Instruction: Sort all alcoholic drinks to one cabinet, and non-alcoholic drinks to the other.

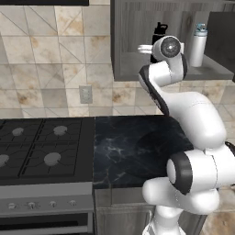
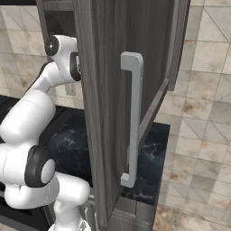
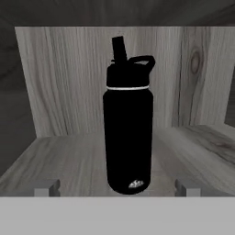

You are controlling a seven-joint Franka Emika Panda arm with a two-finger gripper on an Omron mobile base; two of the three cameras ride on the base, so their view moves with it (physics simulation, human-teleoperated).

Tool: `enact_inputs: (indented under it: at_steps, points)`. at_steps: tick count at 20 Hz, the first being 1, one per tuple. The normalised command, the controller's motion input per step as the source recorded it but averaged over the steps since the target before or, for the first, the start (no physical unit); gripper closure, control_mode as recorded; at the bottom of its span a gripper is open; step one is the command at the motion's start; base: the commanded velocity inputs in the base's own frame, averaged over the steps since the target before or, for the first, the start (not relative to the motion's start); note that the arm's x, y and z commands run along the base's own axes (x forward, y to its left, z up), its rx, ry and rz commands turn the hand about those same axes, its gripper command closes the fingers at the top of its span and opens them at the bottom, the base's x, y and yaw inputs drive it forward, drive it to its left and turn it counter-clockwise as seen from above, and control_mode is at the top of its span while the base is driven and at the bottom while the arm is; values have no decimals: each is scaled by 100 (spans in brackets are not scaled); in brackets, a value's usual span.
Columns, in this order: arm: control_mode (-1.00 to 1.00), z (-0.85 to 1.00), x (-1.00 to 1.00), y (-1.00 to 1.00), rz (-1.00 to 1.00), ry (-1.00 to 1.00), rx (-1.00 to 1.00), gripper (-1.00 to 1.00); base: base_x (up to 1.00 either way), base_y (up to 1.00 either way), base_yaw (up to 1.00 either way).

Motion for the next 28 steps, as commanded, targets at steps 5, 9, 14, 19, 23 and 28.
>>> enact_inputs:
  at_steps: [5, 9, 14, 19, 23, 28]
  points:
    - [-100, 11, -44, 8, 0, 0, 0, -100, 0, 0, 0]
    - [-100, 15, -55, 6, 0, 0, 0, -100, 0, 0, 0]
    - [-100, 16, -59, 6, 0, 1, 1, -100, 0, 0, 0]
    - [-100, 13, -64, 5, 0, 2, 1, -100, 0, 0, 0]
    - [-100, 8, -66, 8, 0, 3, 0, -100, 0, 0, 0]
    - [-100, 6, -71, 13, 0, 4, 0, -100, 0, 0, 0]
